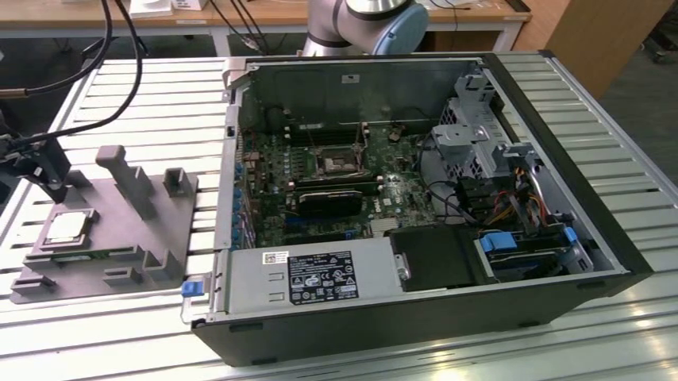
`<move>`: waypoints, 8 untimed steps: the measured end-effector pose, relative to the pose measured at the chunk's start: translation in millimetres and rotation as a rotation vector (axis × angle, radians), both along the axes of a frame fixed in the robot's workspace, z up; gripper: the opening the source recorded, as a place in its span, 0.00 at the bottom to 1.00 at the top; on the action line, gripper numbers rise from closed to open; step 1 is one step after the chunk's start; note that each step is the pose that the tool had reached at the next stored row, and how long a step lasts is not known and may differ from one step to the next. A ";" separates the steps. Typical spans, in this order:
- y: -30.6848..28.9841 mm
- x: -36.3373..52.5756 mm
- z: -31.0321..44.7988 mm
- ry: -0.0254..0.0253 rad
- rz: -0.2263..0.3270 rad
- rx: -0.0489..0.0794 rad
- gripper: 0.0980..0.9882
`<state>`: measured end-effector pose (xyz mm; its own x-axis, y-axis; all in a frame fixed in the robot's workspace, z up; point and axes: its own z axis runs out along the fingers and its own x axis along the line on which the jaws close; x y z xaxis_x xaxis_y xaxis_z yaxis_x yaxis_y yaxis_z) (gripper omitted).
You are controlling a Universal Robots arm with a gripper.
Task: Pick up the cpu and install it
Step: 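Pick up the cpu and move it towards the insertion slot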
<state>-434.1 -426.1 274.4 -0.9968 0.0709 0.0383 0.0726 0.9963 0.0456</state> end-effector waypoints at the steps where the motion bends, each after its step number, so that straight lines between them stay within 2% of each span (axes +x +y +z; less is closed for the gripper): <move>1: 0.0 0.0 -0.3 0.0000 0.000 0.000 0.70; 8: 0.0 0.0 -2.7 -0.0002 0.000 0.000 0.70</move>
<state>-434.1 -426.1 271.6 -0.9968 0.0708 0.0381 0.0725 0.9963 0.0457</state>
